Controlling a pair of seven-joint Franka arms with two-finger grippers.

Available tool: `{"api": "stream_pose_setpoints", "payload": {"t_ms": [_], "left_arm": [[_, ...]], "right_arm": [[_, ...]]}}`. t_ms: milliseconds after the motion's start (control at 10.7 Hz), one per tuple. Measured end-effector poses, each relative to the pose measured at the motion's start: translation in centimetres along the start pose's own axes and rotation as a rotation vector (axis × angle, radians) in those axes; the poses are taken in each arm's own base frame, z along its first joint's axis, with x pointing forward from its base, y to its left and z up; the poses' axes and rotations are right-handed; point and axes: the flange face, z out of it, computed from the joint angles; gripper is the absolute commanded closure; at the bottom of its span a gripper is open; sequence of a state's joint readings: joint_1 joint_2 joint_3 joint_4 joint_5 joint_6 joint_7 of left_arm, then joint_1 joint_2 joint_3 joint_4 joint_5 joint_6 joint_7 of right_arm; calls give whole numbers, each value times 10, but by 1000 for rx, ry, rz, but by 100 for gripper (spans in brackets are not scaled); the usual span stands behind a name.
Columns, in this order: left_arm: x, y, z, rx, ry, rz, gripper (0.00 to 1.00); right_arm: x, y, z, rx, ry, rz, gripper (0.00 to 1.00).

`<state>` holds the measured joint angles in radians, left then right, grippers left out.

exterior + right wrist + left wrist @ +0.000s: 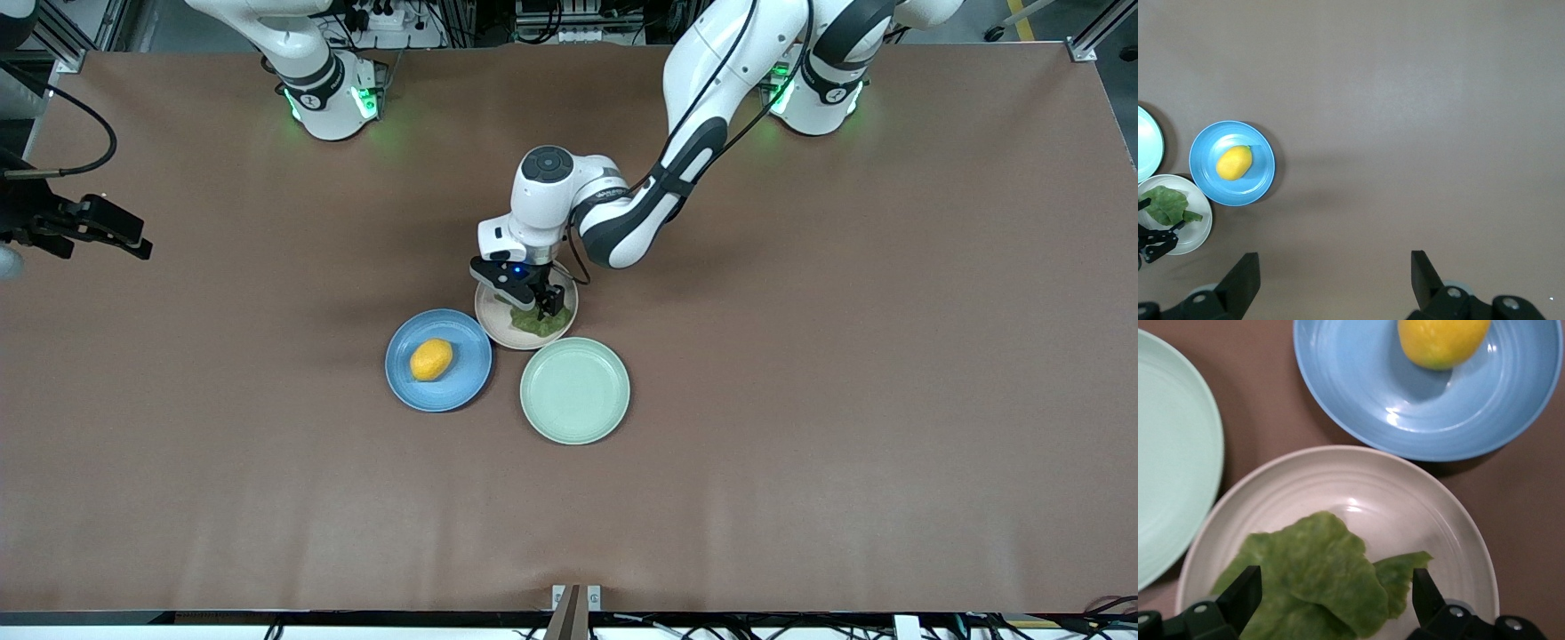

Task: Pick lemon and lettuce from blue and beige plates
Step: 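Lower the left gripper and close it on the lettuce leaf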

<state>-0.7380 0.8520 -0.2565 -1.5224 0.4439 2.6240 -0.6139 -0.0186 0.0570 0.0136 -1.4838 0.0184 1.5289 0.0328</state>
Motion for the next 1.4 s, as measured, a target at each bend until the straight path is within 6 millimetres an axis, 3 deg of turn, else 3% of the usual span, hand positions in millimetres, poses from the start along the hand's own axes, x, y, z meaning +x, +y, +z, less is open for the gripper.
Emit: {"api": "stream_pose_setpoints", "payload": {"t_ms": [374, 842, 1029, 1216, 1403], "left_arm": [[-5, 2, 10, -2, -10, 3, 8], [-3, 0, 16, -2, -9, 21, 27], [-5, -1, 19, 0, -14, 23, 46], [-4, -2, 19, 2, -13, 24, 79], [0, -3, 17, 3, -4, 27, 100]], "right_arm": [[0, 0, 2, 0, -7, 1, 0], [-1, 0, 2, 0, -10, 1, 0], [-1, 0, 2, 0, -10, 1, 0], [-1, 0, 2, 0, -10, 0, 0], [-1, -1, 2, 0, -10, -1, 0]]}}
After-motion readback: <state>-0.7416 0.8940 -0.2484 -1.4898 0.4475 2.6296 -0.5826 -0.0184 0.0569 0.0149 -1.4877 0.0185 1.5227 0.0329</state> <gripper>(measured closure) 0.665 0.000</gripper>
